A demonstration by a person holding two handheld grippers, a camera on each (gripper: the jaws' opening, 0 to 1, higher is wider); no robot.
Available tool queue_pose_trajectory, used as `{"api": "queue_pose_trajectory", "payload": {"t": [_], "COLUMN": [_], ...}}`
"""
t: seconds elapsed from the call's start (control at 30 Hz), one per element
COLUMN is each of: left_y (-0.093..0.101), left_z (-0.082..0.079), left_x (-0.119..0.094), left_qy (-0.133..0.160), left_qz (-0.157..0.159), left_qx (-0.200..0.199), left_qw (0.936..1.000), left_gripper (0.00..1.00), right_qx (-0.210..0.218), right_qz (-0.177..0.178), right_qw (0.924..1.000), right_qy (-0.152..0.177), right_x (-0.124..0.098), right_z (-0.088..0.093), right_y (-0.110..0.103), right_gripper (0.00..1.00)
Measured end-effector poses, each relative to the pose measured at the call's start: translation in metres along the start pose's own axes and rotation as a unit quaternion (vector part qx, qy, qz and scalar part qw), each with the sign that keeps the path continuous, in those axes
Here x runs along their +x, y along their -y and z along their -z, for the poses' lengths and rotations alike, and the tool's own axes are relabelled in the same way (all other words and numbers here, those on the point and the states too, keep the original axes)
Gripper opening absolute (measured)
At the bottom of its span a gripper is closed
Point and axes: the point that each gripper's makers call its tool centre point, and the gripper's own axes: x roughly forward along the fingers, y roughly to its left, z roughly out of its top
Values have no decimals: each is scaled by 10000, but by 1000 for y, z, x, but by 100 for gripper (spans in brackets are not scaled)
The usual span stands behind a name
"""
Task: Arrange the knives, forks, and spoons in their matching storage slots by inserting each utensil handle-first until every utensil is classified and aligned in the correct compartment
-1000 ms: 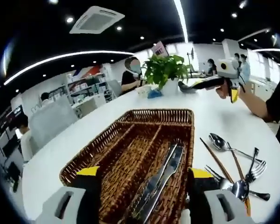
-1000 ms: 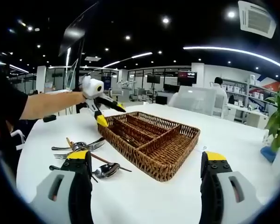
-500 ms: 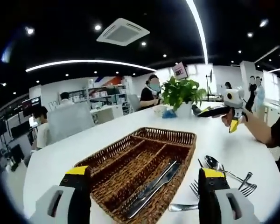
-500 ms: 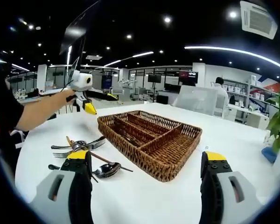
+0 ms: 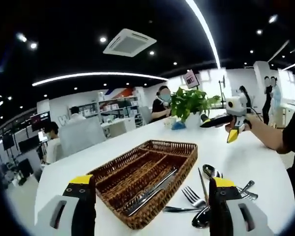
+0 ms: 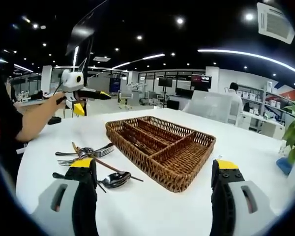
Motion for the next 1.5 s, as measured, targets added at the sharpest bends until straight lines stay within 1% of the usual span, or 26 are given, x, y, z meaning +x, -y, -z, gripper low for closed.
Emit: {"api": "queue_pose_trajectory", "payload": {"t": [0.07, 0.1, 0.2, 0.23, 0.3, 0.37, 0.4, 0.47, 0.5, 0.53, 0.63, 0.67, 0.73, 0.77, 0.8, 0.87, 0.9, 1.03, 1.2, 1.3, 1.5], "left_y": [1, 1, 5, 6, 10, 13, 15, 20, 28, 30, 36, 35, 31, 26, 25, 25, 25, 25, 20, 19, 18], "left_z": [1, 4, 14, 15, 17, 18, 20, 23, 25, 25, 25, 26, 31, 34, 35, 35, 35, 32, 32, 31, 36], "left_x": [-4, -7, -15, -17, -21, -25, -28, -34, -36, -37, -36, -35, -33, -33, -33, -35, -36, -38, -37, -38, -36], "left_qy": [39, 32, -36, -42, -49, -31, -85, -96, -96, -78, 139, 162, 59, 15, 14, 18, 24, 62, 105, 133, 32], "left_qz": [30, 20, -47, -82, -139, -132, -88, -42, 69, 85, 204, 206, 139, 64, 59, 82, 77, 63, -56, -74, -133], "left_qx": [-36, -31, 111, 130, 300, 285, 239, 231, 186, 157, 11, -17, -52, -21, -37, -119, -117, -145, -96, -165, -90], "left_qw": [10000, 10000, 9999, 9999, 9994, 9995, 9996, 9997, 9998, 9998, 9997, 9997, 9999, 10000, 10000, 9999, 9999, 9999, 9999, 9997, 9999], "left_gripper": [100, 100, 100, 100, 100, 100, 100, 100, 100, 100, 100, 100, 100, 100, 100, 100, 100, 100, 100, 100, 100], "right_qx": [-9, -17, -46, -43, -50, -44, -38, -51, -58, -66, -20, -30, -65, -102, -126, -126, -48, 9, -20, -23, -35], "right_qz": [-2, -8, -24, -31, -77, -75, -76, -105, -107, -115, -242, -270, -212, -173, -164, -103, -45, -20, -3, 14, 54], "right_qw": [10000, 10000, 10000, 10000, 9999, 9999, 9999, 9999, 9999, 9999, 9997, 9996, 9996, 9994, 9991, 9993, 9997, 9999, 9999, 9999, 10000], "right_qy": [5, 9, 21, 21, 59, 73, 85, 42, 12, -15, -60, -75, -176, -282, -370, -337, -234, -120, -135, -123, -74], "right_x": [0, -1, -1, -2, -4, -3, -3, -2, -2, -2, -4, -5, -6, -7, -8, -12, -14, -16, -16, -17, -17], "right_z": [0, -1, -3, -4, -8, -9, -9, -8, -7, -6, -7, -6, -2, 3, 6, 4, -1, -5, -5, -5, -7], "right_y": [0, 0, -2, -3, -7, -7, -7, -7, -8, -9, -16, -17, -15, -12, -11, -7, -4, -3, -2, -1, 1], "right_gripper": [99, 99, 99, 99, 99, 99, 99, 99, 99, 99, 99, 99, 99, 99, 99, 99, 99, 99, 99, 99, 99]}}
